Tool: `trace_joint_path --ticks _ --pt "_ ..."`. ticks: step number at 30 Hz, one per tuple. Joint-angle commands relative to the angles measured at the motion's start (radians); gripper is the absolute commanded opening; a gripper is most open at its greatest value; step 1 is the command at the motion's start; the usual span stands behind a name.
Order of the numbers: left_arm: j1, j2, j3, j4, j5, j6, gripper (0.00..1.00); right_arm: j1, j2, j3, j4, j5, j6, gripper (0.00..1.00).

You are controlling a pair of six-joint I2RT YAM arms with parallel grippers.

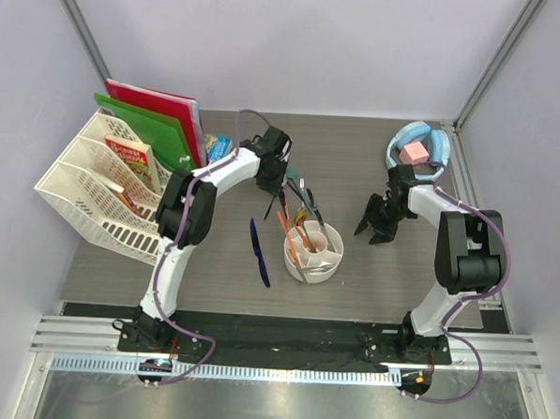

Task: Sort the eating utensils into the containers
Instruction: Pick up the spoon from the center of the board.

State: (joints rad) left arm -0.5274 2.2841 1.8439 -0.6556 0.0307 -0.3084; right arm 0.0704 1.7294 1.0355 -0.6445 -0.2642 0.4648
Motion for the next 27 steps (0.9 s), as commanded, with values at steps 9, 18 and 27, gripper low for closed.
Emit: trace_joint_path --ticks 9,18,27 --pt "0.000 -0.273 -0.265 0.063 0.117 -0.026 0.00 -0.001 -0.013 0.008 0.019 -0.021 -0.002 0.56" --pt "0.006 -0.481 -0.315 0.119 0.089 -0.070 0.00 -0.001 0.004 0.029 0.022 -0.027 0.000 0.56" --pt "0.006 -0.661 -0.330 0.171 0.032 -0.208 0.00 -0.003 0.005 0.032 0.023 -0.023 -0.008 0.56"
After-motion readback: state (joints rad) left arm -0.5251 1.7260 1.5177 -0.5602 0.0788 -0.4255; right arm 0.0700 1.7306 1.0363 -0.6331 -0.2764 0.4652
